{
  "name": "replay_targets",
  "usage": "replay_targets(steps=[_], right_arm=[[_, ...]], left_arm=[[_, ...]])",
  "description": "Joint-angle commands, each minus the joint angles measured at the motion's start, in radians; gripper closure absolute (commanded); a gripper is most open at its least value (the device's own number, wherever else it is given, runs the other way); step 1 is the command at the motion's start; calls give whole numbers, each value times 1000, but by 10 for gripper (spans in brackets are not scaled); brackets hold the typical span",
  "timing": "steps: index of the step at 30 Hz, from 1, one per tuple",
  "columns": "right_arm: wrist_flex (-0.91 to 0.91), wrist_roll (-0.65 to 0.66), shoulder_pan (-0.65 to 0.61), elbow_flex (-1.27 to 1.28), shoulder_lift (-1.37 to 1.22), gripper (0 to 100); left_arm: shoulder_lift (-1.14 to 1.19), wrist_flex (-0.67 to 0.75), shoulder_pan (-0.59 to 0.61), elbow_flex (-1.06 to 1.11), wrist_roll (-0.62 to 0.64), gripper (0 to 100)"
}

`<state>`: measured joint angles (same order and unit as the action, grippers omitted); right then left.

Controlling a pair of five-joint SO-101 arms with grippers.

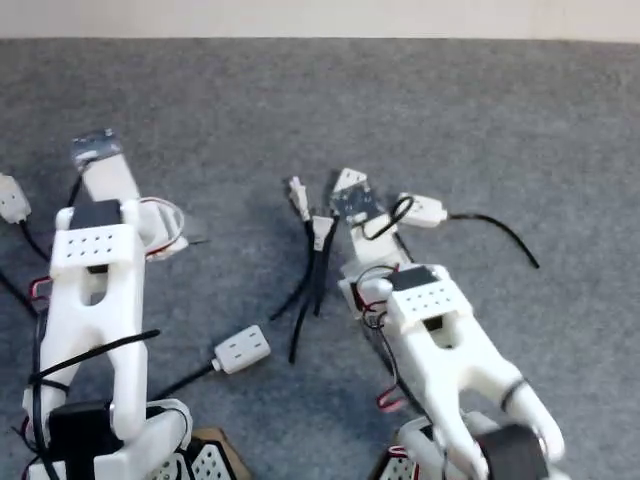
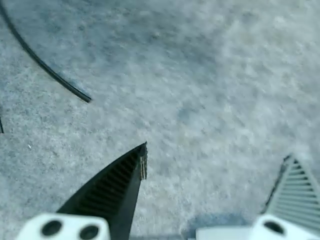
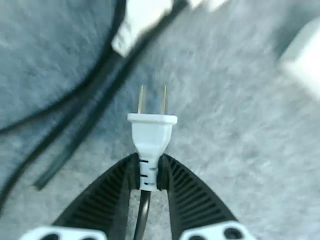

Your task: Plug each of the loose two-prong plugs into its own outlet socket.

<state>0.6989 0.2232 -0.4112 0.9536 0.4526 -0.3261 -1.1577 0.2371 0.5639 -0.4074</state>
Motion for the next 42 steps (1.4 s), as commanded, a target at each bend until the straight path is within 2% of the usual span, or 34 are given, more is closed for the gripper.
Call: replay_targets(steps=[1, 6, 11, 19, 24, 28, 36, 42], right_arm=[[104, 49, -70, -84, 214, 993], [105, 68, -291, -124, 315, 993], [-5, 25, -438, -119, 259, 993], [-79, 5, -483, -65, 194, 993], [-35, 3, -481, -74, 202, 993], [47, 3, -487, -131, 234, 993], [265, 3, -487, -323, 335, 993], [295, 3, -487, -341, 335, 993]], left_arm=[[-39, -135, -74, -140, 28, 601], [-120, -196, -101, -226, 58, 596], [-380, -180, -113, -68, 49, 595], [-825, 9, -113, 427, 20, 598], [-924, 34, -113, 587, 20, 599], [-924, 106, -120, 680, 23, 600], [-924, 110, -209, 722, 25, 600], [-924, 110, -205, 728, 25, 600]])
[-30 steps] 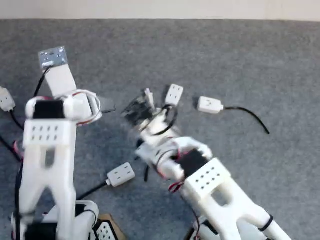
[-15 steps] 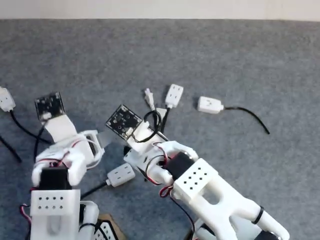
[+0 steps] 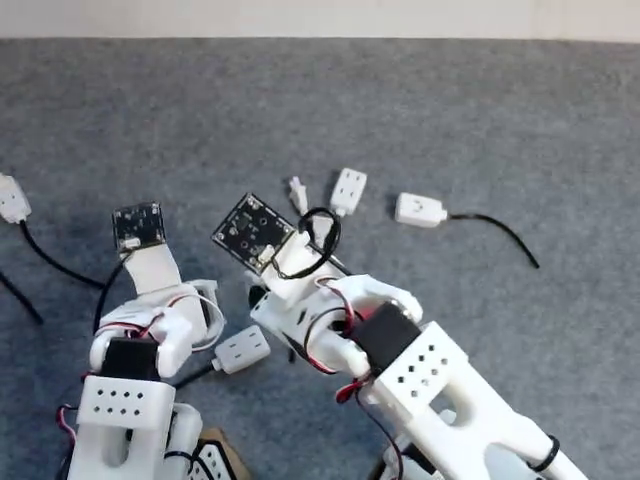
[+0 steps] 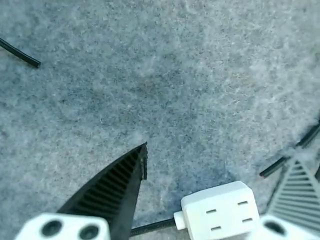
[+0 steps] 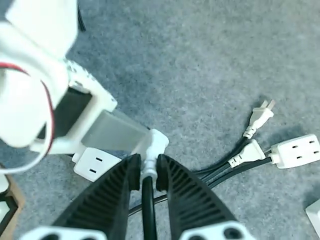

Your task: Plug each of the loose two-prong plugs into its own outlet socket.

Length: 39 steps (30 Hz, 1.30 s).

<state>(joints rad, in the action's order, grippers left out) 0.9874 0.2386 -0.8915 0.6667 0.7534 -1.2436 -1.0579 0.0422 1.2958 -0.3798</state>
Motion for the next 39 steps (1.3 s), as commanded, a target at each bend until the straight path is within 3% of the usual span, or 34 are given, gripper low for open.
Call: replay_targets(steps=[1, 10, 24, 32, 39], right_arm=[[13, -8, -5, -53, 35, 993], [150, 21, -5, -107, -108, 993], [303, 87, -44, -447, -443, 993], [295, 180, -153, -372, -495, 993], [265, 209, -93, -309, -498, 993]], left_arm=[[-8, 11, -5, -7, -3, 600], [50, 11, 231, -217, -51, 600], [1156, 17, 753, -1092, -181, 600], [1495, 17, 998, -1461, -181, 600], [1681, 17, 1052, -1630, -181, 600]])
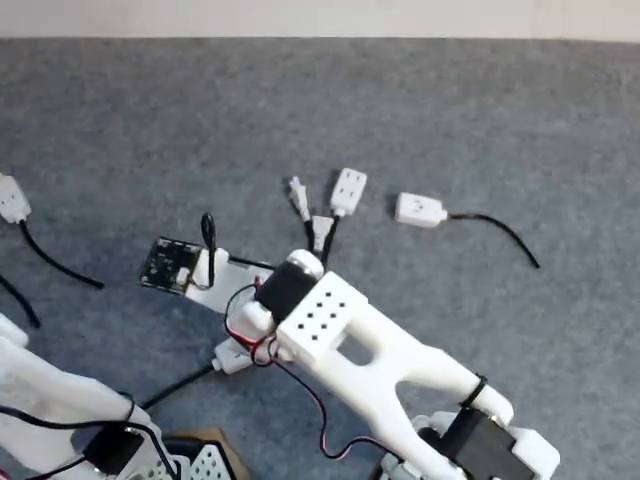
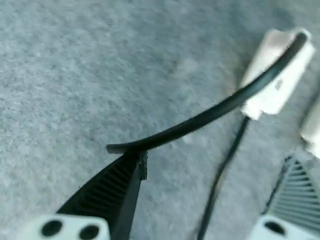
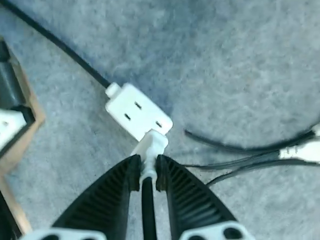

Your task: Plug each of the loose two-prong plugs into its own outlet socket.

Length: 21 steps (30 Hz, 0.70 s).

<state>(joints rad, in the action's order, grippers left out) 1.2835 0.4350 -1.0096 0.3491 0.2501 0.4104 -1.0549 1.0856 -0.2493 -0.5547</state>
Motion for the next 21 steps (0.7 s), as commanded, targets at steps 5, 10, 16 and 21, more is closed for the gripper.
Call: replay_targets(steps=[5, 10, 16, 21], right_arm=[[-134, 11, 21, 94, 5, 993], [-179, 9, 24, 117, 5, 993], [-183, 11, 25, 124, 5, 993], [-182, 11, 25, 124, -39, 993]], left_arm=[[93, 9, 10, -125, -6, 600], [94, 14, 25, -127, -6, 600], [90, 14, 25, -127, -6, 600], [90, 11, 24, -127, -6, 600]])
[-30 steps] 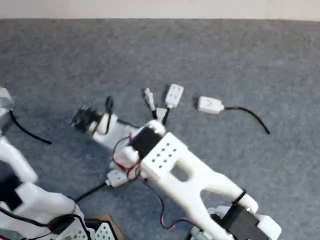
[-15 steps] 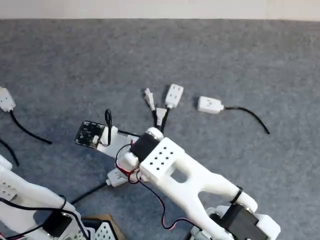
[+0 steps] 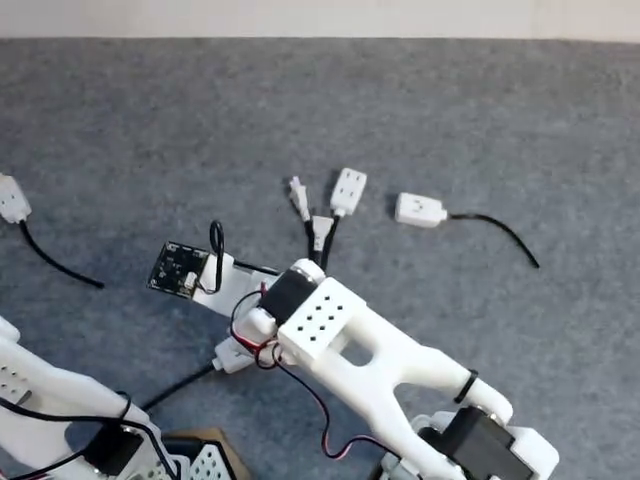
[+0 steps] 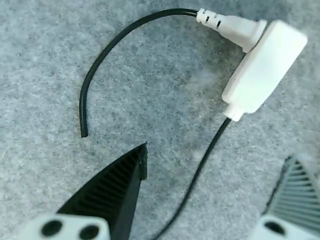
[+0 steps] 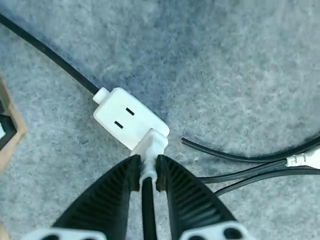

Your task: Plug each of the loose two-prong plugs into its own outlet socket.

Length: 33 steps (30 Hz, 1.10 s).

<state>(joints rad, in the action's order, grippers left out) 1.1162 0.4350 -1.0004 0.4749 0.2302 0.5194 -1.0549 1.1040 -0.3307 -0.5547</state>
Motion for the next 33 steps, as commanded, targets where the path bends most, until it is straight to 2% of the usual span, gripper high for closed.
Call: replay_targets(steps=[1, 7, 11, 15, 22, 27, 33], right_arm=[[-15, 11, 16, -2, -47, 993], [-45, 9, 15, -8, -209, 993], [-107, 8, 15, -4, -236, 993], [-94, 8, 16, -15, -220, 992], [7, 8, 16, -94, -79, 991], [51, 8, 16, -133, 41, 985], [137, 9, 16, -171, 153, 786]], left_arm=[[-19, 11, 5, -45, -6, 600], [-21, 11, 5, -45, -6, 600], [-21, 8, 1, -45, -6, 600], [-25, 0, -15, -68, -6, 600], [-39, -296, -56, -292, 0, 600], [-42, -463, -134, -401, 0, 600], [-44, -721, -312, -499, 3, 600]])
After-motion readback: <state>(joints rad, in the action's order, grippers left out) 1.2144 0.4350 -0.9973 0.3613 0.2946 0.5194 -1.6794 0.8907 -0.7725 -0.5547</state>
